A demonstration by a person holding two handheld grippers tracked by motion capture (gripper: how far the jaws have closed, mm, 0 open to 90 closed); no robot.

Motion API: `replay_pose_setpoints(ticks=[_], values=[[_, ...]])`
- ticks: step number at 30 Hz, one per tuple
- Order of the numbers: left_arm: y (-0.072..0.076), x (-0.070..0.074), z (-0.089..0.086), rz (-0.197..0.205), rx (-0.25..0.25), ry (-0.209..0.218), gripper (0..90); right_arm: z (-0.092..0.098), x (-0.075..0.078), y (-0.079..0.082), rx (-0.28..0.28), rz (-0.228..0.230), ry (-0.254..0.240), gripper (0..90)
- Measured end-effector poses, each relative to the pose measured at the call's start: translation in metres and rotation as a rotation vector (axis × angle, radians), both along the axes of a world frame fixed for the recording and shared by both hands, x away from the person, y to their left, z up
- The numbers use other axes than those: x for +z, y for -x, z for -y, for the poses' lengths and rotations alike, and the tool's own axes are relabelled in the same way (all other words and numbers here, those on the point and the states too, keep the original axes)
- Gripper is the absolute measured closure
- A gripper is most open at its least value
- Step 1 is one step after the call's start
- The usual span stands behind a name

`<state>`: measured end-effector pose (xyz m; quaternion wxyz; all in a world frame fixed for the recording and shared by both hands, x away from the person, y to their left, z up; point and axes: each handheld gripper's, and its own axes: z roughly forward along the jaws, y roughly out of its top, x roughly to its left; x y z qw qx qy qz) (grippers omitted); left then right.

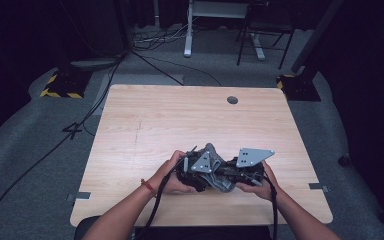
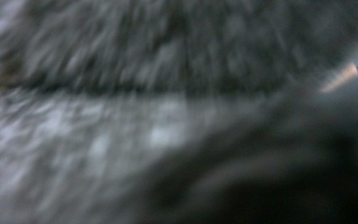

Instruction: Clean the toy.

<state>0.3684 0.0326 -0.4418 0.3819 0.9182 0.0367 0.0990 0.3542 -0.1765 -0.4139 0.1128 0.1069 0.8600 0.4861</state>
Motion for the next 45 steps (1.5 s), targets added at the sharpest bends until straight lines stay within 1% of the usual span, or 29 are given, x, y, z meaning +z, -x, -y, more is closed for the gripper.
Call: replay_pose_setpoints(ticks=[2, 4, 5, 6, 8, 10, 11, 13, 14, 15, 16, 17, 18, 20, 21, 22, 24, 25, 26, 27, 29, 32, 34, 36, 37, 39, 41, 43, 45], values=[[0.000, 0.001, -0.003, -0.005, 0.002, 0.012, 33.3, 0.001, 0.000, 0.000, -0.004, -0.002, -0.002, 78.6], [-0.001, 0.004, -0.005, -0.011, -0.001, 0.033, 33.4, 0.005, 0.000, -0.002, -0.016, -0.009, -0.007, 78.6], [-0.002, 0.005, -0.007, -0.006, 0.001, 0.044, 33.4, 0.008, 0.000, -0.003, -0.031, -0.003, 0.001, 78.6], [-0.002, 0.007, -0.008, -0.012, 0.003, 0.060, 33.4, 0.013, -0.002, -0.006, -0.052, -0.004, 0.007, 78.6], [-0.002, 0.009, -0.011, -0.003, 0.009, 0.071, 33.4, 0.021, -0.007, -0.012, -0.077, -0.034, 0.012, 78.6], [-0.002, 0.012, -0.014, -0.008, 0.005, 0.101, 33.4, 0.028, -0.013, -0.019, -0.106, -0.048, 0.029, 78.6], [-0.002, 0.014, -0.015, -0.002, 0.004, 0.117, 33.4, 0.029, -0.017, -0.022, -0.116, -0.059, 0.040, 78.6], [-0.001, 0.017, -0.016, 0.002, 0.005, 0.138, 33.4, 0.029, -0.024, -0.027, -0.121, -0.083, 0.058, 78.6], [0.000, 0.018, -0.017, 0.005, -0.002, 0.147, 33.4, 0.028, -0.027, -0.028, -0.109, -0.100, 0.064, 78.6], [0.000, 0.018, -0.018, 0.002, -0.005, 0.162, 33.4, 0.026, -0.029, -0.028, -0.098, -0.108, 0.071, 78.6], [0.000, 0.018, -0.018, 0.003, -0.004, 0.163, 33.4, 0.024, -0.030, -0.027, -0.073, -0.129, 0.052, 78.6], [-0.001, 0.017, -0.017, 0.003, -0.007, 0.156, 33.4, 0.022, -0.030, -0.026, -0.055, -0.140, 0.040, 78.6], [-0.001, 0.016, -0.017, 0.003, -0.013, 0.155, 33.3, 0.021, -0.029, -0.025, -0.040, -0.135, 0.034, 78.6], [-0.001, 0.015, -0.018, -0.015, -0.020, 0.168, 33.2, 0.020, -0.027, -0.023, -0.027, -0.137, 0.020, 78.6], [-0.002, 0.015, -0.018, -0.021, -0.021, 0.160, 33.1, 0.021, -0.027, -0.023, -0.025, -0.146, 0.009, 78.6], [-0.002, 0.014, -0.018, -0.015, -0.020, 0.154, 33.0, 0.023, -0.027, -0.023, -0.023, -0.153, -0.006, 78.6], [-0.002, 0.012, -0.017, -0.003, -0.006, 0.121, 32.8, 0.027, -0.024, -0.024, -0.027, -0.162, -0.034, 78.6], [-0.002, 0.011, -0.015, 0.010, -0.008, 0.102, 32.8, 0.028, -0.022, -0.024, -0.021, -0.160, -0.055, 78.6], [-0.001, 0.010, -0.014, 0.013, -0.003, 0.091, 32.9, 0.030, -0.018, -0.023, -0.014, -0.154, -0.075, 78.6], [-0.001, 0.009, -0.013, 0.018, -0.007, 0.075, 33.0, 0.030, -0.016, -0.022, -0.012, -0.146, -0.080, 78.6], [0.000, 0.009, -0.012, 0.031, -0.005, 0.069, 33.1, 0.030, -0.012, -0.020, -0.009, -0.130, -0.083, 78.6], [0.000, 0.009, -0.012, 0.030, 0.000, 0.064, 33.2, 0.030, -0.009, -0.018, -0.014, -0.109, -0.089, 78.6], [0.000, 0.010, -0.013, 0.036, 0.004, 0.067, 33.3, 0.028, -0.007, -0.017, -0.018, -0.089, -0.074, 78.5], [0.001, 0.012, -0.015, 0.046, 0.003, 0.102, 33.4, 0.025, -0.008, -0.016, -0.036, -0.071, -0.055, 78.5], [0.002, 0.014, -0.016, 0.038, -0.003, 0.119, 33.5, 0.023, -0.010, -0.017, -0.048, -0.067, -0.034, 78.5], [0.002, 0.016, -0.018, 0.041, -0.003, 0.129, 33.5, 0.020, -0.013, -0.019, -0.056, -0.076, -0.021, 78.5], [0.002, 0.019, -0.020, 0.035, -0.007, 0.153, 33.5, 0.018, -0.017, -0.021, -0.058, -0.086, 0.005, 78.5], [0.002, 0.021, -0.022, 0.030, -0.004, 0.172, 33.5, 0.015, -0.021, -0.022, -0.057, -0.104, 0.017, 78.5], [0.001, 0.023, -0.024, 0.031, 0.000, 0.181, 33.5, 0.012, -0.027, -0.021, -0.049, -0.111, 0.050, 78.5]])
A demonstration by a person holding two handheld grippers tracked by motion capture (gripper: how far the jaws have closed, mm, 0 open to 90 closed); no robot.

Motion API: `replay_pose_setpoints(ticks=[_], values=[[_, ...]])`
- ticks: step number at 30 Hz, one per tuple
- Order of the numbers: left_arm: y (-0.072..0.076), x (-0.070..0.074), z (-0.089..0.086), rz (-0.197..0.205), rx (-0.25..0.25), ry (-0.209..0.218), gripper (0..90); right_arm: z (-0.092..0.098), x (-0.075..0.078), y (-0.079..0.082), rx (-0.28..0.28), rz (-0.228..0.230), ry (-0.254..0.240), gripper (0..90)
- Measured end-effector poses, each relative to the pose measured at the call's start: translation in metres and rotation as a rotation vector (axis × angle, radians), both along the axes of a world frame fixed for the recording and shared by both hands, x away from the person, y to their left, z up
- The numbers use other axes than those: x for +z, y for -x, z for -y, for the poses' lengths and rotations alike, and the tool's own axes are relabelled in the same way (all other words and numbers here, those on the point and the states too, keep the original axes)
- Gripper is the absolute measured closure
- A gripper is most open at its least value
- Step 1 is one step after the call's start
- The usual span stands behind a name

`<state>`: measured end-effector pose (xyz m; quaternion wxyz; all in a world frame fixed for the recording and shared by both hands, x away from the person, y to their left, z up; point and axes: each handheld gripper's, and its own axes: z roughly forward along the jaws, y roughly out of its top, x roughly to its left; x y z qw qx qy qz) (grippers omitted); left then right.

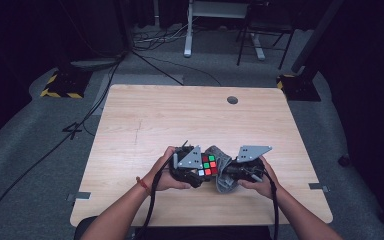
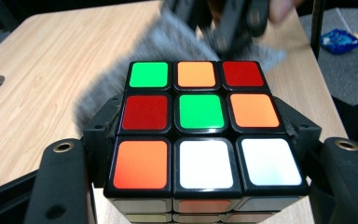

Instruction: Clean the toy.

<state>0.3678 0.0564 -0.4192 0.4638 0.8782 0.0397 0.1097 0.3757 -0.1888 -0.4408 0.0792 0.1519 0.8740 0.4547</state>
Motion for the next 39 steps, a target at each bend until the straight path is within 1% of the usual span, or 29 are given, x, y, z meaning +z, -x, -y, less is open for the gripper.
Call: replay_pose_setpoints(ticks=[2, 4, 5, 6, 9, 11, 13, 17, 18, 20, 22, 26, 30, 31, 32, 35, 37, 38, 39], values=[[-0.002, 0.001, -0.003, -0.005, 0.003, 0.009, 33.5, -0.001, -0.002, 0.001, 0.017, -0.007, -0.001, 78.5], [-0.003, 0.002, -0.005, 0.006, 0.016, -0.003, 33.6, 0.000, -0.002, 0.002, 0.029, -0.016, -0.009, 78.5], [-0.005, 0.001, -0.006, 0.002, 0.017, -0.001, 33.5, 0.000, -0.001, 0.003, 0.041, -0.010, -0.009, 78.5], [-0.006, 0.000, -0.007, -0.014, 0.019, 0.008, 33.6, 0.000, 0.001, 0.005, 0.054, -0.003, -0.013, 78.5], [-0.009, -0.003, -0.007, -0.020, 0.019, -0.010, 33.6, 0.003, 0.010, 0.011, 0.064, 0.030, -0.042, 78.3], [-0.009, -0.005, -0.005, -0.034, 0.014, -0.015, 33.5, 0.005, 0.016, 0.013, 0.059, 0.052, -0.066, 78.3], [-0.008, -0.006, -0.003, -0.031, 0.014, -0.018, 33.5, 0.007, 0.020, 0.013, 0.047, 0.070, -0.091, 78.3], [-0.008, -0.007, -0.002, -0.044, 0.007, -0.022, 33.5, 0.007, 0.022, 0.014, 0.042, 0.093, -0.103, 78.4], [-0.008, -0.007, -0.001, -0.038, 0.011, -0.029, 33.4, 0.007, 0.023, 0.014, 0.042, 0.096, -0.101, 78.4], [-0.008, -0.007, 0.000, -0.038, 0.017, -0.031, 33.3, 0.006, 0.024, 0.015, 0.041, 0.106, -0.103, 78.5], [-0.009, -0.008, 0.000, -0.045, 0.016, -0.026, 33.3, 0.006, 0.026, 0.015, 0.042, 0.106, -0.113, 78.5], [-0.009, -0.010, 0.003, -0.042, 0.021, -0.060, 33.2, 0.005, 0.027, 0.015, 0.046, 0.112, -0.118, 78.5], [-0.006, -0.012, 0.009, -0.015, 0.039, -0.111, 33.3, 0.004, 0.028, 0.017, 0.065, 0.120, -0.134, 78.6], [-0.006, -0.013, 0.011, -0.008, 0.040, -0.124, 33.3, 0.004, 0.028, 0.017, 0.078, 0.130, -0.134, 78.6], [-0.006, -0.013, 0.011, -0.014, 0.044, -0.130, 33.3, 0.003, 0.027, 0.017, 0.078, 0.124, -0.133, 78.6], [-0.007, -0.014, 0.011, -0.021, 0.047, -0.126, 33.4, 0.001, 0.027, 0.016, 0.074, 0.125, -0.132, 78.6], [-0.007, -0.014, 0.010, -0.021, 0.039, -0.120, 33.6, 0.000, 0.028, 0.015, 0.063, 0.135, -0.122, 78.6], [-0.006, -0.012, 0.009, -0.021, 0.032, -0.111, 33.5, 0.000, 0.028, 0.015, 0.059, 0.138, -0.110, 78.6], [-0.005, -0.011, 0.009, -0.023, 0.023, -0.103, 33.6, 0.000, 0.027, 0.014, 0.041, 0.152, -0.075, 78.6]])
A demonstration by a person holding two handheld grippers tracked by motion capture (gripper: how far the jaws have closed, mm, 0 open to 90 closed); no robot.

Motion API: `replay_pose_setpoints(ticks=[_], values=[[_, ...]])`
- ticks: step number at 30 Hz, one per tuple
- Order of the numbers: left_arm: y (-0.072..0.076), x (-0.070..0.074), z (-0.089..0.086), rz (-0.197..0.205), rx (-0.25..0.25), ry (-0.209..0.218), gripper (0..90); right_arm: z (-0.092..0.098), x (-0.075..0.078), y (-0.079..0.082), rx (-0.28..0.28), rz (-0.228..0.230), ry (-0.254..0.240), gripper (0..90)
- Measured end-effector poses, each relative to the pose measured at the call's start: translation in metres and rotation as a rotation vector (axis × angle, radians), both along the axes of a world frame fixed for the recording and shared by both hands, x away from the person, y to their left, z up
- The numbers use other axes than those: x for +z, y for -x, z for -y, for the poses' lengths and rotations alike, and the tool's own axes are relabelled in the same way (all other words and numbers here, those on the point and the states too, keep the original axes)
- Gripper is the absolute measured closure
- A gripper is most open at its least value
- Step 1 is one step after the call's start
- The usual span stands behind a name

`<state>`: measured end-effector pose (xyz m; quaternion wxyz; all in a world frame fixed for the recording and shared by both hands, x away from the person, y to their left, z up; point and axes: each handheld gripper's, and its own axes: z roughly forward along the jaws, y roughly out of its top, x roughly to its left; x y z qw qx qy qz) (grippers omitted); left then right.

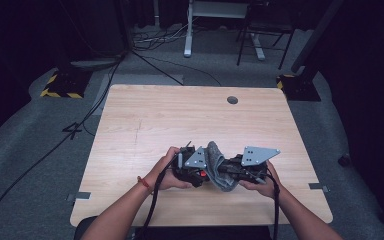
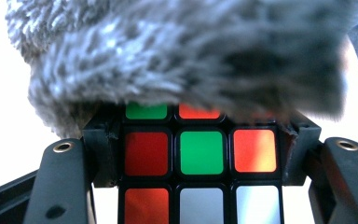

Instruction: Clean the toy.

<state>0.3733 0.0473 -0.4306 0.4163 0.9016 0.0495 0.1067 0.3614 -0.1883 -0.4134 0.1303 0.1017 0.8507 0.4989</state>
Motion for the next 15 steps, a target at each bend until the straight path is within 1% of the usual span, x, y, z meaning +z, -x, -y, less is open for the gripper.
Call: replay_pose_setpoints(ticks=[3, 4, 5, 8, 9, 10, 11, 12, 13, 14, 15], values=[[0.002, 0.003, -0.001, 0.009, -0.004, 0.006, 33.6, 0.001, -0.007, -0.006, -0.023, -0.028, 0.049, 78.7], [0.002, 0.004, -0.001, 0.011, -0.003, 0.008, 33.7, 0.002, -0.011, -0.008, -0.026, -0.040, 0.077, 78.7], [0.002, 0.005, -0.002, 0.010, -0.001, 0.015, 33.7, 0.002, -0.014, -0.010, -0.023, -0.053, 0.104, 78.7], [0.001, 0.008, -0.004, 0.014, 0.000, 0.032, 33.6, 0.003, -0.022, -0.010, -0.010, -0.067, 0.152, 78.7], [0.000, 0.009, -0.006, 0.008, 0.001, 0.036, 33.7, 0.004, -0.022, -0.009, -0.002, -0.070, 0.149, 78.8], [0.000, 0.009, -0.006, 0.012, 0.006, 0.037, 33.6, 0.004, -0.021, -0.008, 0.014, -0.081, 0.140, 78.8], [-0.001, 0.009, -0.007, 0.012, 0.014, 0.033, 33.7, 0.005, -0.020, -0.006, 0.026, -0.073, 0.137, 78.7], [-0.001, 0.008, -0.007, 0.011, 0.015, 0.028, 33.7, 0.005, -0.017, -0.004, 0.038, -0.071, 0.122, 78.7], [-0.001, 0.008, -0.007, 0.007, 0.018, 0.026, 33.6, 0.006, -0.014, -0.002, 0.052, -0.073, 0.096, 78.7], [-0.001, 0.007, -0.006, 0.011, 0.017, 0.023, 33.7, 0.005, -0.012, 0.000, 0.059, -0.070, 0.087, 78.7], [-0.001, 0.006, -0.004, 0.008, 0.011, 0.018, 33.7, 0.004, -0.008, 0.002, 0.061, -0.045, 0.090, 78.6]])
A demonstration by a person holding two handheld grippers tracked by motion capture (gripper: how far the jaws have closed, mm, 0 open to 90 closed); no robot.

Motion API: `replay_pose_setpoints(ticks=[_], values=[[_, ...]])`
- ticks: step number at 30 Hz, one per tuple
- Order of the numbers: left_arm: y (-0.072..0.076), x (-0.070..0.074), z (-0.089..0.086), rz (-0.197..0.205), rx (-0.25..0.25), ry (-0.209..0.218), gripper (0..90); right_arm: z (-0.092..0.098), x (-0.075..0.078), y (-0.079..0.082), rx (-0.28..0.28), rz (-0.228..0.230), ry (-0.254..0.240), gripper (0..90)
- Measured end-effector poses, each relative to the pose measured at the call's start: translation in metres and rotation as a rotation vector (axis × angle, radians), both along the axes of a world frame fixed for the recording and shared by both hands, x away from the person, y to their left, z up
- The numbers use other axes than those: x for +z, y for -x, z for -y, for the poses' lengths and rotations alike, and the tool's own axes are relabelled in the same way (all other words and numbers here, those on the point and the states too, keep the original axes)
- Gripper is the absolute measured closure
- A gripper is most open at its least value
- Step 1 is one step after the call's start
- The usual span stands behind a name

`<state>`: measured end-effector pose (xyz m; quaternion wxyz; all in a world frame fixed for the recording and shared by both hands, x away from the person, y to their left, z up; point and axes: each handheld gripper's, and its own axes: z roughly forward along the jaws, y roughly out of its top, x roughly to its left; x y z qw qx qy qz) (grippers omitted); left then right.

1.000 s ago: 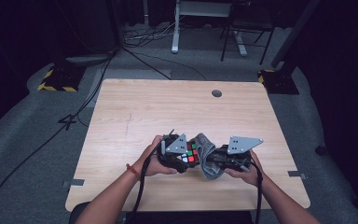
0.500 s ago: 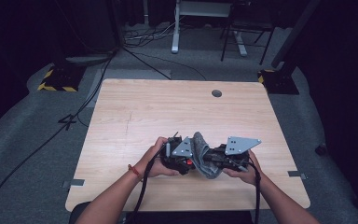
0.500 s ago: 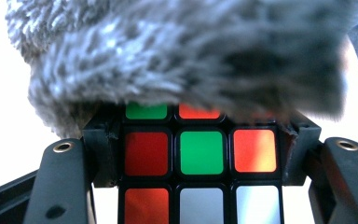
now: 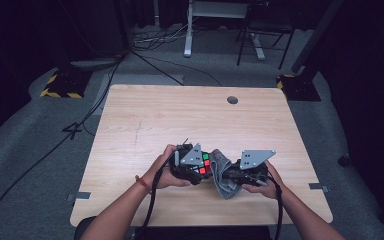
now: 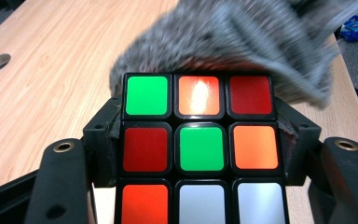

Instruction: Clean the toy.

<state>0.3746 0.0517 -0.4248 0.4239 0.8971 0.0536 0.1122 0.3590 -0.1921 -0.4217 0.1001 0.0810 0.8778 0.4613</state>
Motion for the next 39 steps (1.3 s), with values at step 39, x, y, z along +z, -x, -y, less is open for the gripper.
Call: replay_pose_setpoints(ticks=[39], values=[[0.009, -0.004, 0.012, 0.018, -0.033, -0.031, 33.5, 0.006, 0.004, -0.001, -0.039, -0.003, -0.112, 79.8]])
